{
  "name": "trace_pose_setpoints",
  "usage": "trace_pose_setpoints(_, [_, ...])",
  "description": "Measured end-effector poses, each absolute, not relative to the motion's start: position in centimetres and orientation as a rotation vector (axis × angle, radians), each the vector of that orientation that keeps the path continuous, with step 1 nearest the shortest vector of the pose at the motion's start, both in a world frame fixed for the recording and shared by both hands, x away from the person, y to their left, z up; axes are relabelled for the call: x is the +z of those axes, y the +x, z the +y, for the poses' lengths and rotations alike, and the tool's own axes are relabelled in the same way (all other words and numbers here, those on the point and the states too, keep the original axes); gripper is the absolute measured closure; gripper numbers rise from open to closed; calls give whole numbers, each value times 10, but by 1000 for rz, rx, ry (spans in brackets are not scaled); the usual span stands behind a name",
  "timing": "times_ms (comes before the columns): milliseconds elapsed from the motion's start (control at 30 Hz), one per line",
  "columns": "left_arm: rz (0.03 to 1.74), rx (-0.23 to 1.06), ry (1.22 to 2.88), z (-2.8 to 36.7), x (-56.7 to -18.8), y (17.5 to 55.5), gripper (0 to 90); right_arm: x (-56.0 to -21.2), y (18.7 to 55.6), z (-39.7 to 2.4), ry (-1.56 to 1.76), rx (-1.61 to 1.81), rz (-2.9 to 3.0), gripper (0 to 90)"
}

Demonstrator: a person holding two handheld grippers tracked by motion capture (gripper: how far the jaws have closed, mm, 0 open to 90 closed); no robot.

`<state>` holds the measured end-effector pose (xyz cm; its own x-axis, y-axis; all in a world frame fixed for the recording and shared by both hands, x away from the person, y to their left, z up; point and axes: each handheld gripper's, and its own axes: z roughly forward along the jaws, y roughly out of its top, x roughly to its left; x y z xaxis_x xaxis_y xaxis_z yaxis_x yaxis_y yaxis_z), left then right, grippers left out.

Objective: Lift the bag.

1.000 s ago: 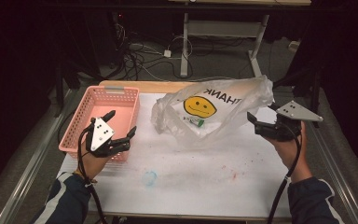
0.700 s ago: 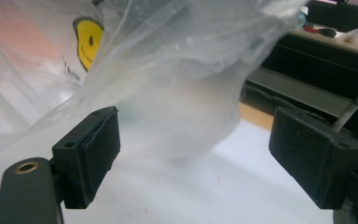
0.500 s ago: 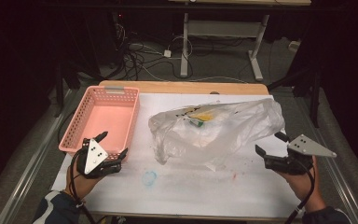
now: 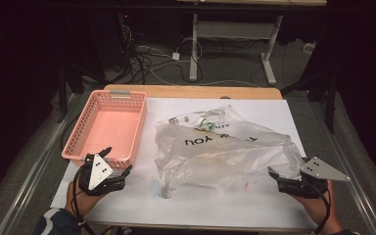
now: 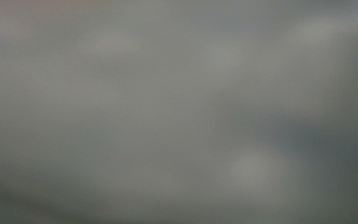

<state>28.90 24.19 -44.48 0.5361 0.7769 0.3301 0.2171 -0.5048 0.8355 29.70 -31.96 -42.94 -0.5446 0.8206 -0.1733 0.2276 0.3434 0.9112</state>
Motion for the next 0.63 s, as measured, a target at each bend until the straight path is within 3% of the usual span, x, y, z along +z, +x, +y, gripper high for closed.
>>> trace_pose_setpoints(633, [802, 910, 2012, 239, -444, 294, 167, -429, 296, -315, 885, 1183, 1986, 160])
